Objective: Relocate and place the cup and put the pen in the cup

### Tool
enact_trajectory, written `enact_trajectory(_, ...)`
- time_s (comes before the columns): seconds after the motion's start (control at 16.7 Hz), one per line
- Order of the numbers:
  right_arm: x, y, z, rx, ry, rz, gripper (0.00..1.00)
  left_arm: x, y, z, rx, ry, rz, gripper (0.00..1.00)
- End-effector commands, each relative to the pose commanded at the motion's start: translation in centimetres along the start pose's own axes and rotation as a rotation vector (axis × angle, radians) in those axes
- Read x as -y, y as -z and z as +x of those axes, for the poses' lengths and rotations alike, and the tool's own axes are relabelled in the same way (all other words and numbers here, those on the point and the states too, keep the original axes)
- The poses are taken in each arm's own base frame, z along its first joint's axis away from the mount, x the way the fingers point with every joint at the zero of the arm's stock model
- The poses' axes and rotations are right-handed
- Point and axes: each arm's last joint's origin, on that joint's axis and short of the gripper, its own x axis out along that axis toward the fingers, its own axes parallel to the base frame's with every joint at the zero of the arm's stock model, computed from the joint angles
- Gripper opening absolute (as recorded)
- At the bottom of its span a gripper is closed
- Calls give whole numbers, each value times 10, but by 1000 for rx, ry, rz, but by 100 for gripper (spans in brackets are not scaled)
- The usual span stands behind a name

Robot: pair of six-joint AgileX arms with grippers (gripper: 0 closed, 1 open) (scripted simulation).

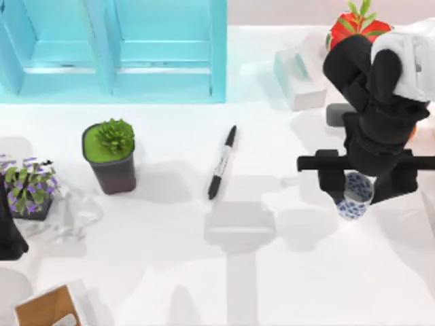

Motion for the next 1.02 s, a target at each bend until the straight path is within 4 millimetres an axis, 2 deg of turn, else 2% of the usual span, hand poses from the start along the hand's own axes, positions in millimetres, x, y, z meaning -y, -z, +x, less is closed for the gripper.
enact_trajectory(0.06,0,0,0,0,0,0,0,0,0,0,0,0,0,100)
enact_trajectory(0.84,0,0,0,0,0,0,98,0,0,0,0,0,0,100)
enact_trajectory(1.02,0,0,0,0,0,0,100,0,0,0,0,0,0,100)
